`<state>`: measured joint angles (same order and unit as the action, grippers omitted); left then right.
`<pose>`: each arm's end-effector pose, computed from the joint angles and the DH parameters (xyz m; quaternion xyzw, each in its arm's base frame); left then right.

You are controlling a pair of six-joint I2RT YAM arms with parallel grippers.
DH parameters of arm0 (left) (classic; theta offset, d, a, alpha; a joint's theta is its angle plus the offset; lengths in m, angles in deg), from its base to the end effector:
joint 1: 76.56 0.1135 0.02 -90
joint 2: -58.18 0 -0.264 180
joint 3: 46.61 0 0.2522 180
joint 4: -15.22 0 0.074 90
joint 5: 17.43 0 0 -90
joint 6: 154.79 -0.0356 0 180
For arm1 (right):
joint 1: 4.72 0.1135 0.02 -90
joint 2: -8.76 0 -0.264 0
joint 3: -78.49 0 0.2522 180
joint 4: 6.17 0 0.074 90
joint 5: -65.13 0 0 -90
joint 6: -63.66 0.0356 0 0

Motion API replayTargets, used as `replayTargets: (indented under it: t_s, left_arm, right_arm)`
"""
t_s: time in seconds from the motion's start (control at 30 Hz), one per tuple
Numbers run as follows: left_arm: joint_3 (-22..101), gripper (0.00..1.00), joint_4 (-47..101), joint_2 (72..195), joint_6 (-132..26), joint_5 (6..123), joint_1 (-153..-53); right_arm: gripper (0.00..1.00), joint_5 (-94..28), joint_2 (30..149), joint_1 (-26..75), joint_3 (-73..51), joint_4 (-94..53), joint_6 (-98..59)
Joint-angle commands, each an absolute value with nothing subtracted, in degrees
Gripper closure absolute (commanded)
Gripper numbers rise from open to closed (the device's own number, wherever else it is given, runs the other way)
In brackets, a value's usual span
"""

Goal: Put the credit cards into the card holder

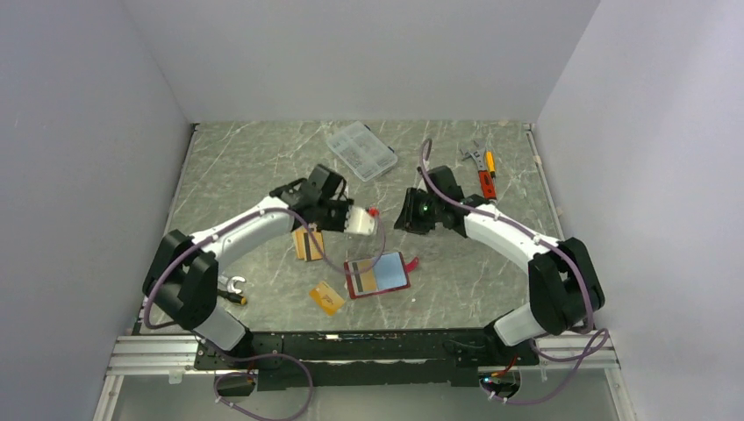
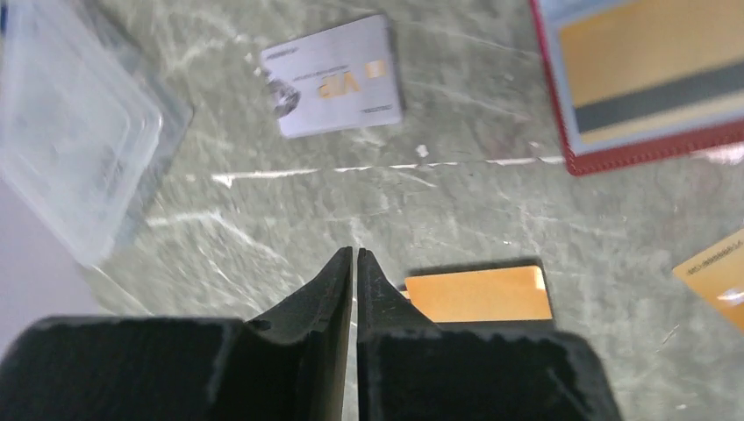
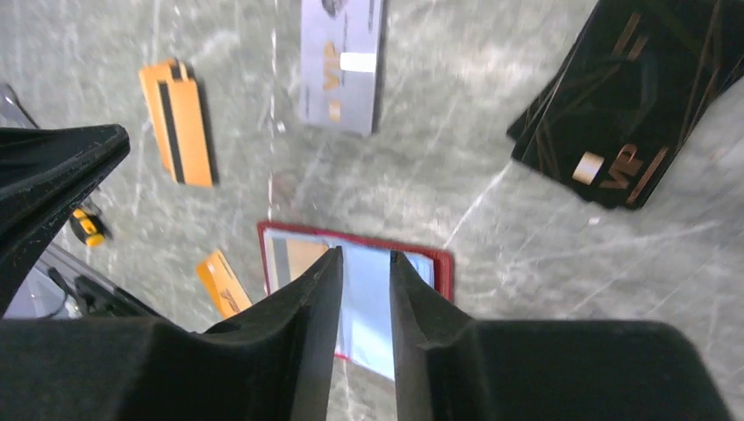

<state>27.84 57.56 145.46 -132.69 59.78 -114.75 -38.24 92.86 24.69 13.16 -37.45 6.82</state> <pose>0.2431 -0.2012 0.2320 0.7778 0.5434 -0.0265 0.3147 0.2585 0.1552 0.2117 -0.0092 0.9343 0.2697 0.2331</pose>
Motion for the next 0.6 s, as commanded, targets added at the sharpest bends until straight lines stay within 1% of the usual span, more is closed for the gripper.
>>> replayTargets:
  t_s: [0.0, 0.2, 0.23, 0.33, 0.4, 0.47, 0.57]
  left_arm:
    - [38.01, 0.87, 67.05, 150.57, -109.17, 55.66, -111.06]
    - [46.71, 0.82, 63.77, 160.76, -85.06, 47.34, -106.14]
    - [47.66, 0.81, 62.35, 162.18, -83.64, 46.96, -105.82]
    - [48.08, 0.77, 56.25, 164.80, -85.52, 48.41, -106.14]
    - [46.47, 0.77, 51.47, 165.00, -89.28, 49.47, -106.38]
    - [43.67, 0.78, 46.41, 164.40, -94.43, 51.21, -107.13]
    - [42.70, 0.78, 44.85, 165.23, -99.22, 54.28, -108.72]
  right_arm:
    - [0.68, -39.37, 95.82, 21.79, 6.92, -36.32, 4.37]
    - [0.60, -41.19, 103.49, 20.15, 3.01, -30.68, 5.19]
    - [0.59, -41.47, 104.80, 20.17, 2.51, -29.74, 5.35]
    - [0.59, -43.28, 108.29, 19.83, 1.75, -26.51, 6.84]
    - [0.61, -44.78, 110.52, 19.54, 1.57, -24.20, 8.38]
    - [0.65, -46.65, 112.51, 19.22, 1.46, -21.95, 9.68]
    - [0.66, -47.61, 115.31, 19.11, 0.32, -20.76, 10.43]
